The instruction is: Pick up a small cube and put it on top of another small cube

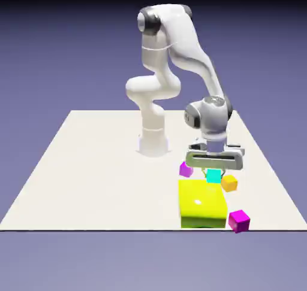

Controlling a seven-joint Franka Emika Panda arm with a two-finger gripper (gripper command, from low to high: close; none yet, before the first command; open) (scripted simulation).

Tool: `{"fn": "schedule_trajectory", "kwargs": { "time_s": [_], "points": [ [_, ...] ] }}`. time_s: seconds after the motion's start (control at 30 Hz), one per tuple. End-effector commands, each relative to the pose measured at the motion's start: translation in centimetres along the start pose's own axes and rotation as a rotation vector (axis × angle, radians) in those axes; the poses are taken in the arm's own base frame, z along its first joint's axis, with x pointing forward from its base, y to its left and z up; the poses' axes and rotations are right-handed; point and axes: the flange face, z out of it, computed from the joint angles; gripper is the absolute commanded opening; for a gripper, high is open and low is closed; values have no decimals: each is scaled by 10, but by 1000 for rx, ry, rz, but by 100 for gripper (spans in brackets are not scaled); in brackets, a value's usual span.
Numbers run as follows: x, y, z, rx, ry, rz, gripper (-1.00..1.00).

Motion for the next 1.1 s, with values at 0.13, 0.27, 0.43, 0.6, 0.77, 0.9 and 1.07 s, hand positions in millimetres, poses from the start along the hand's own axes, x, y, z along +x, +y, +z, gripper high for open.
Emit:
{"fn": "schedule_trajectory", "kwargs": {
  "time_s": [0.13, 0.27, 0.43, 0.6, 0.77, 0.9, 1.07],
  "points": [
    [3, -20, 3, 6, -102, 303, -100],
    [4, -35, 7, 1, -186, 543, -100],
    [6, -52, 13, -18, -297, 841, -100],
    [6, -67, 20, -54, -411, 1136, -100],
    [28, -74, 27, -87, -487, 1340, -100],
    [14, -82, 78, -88, -488, 1338, -100],
    [14, -82, 79, -88, -488, 1338, 100]
  ]
}}
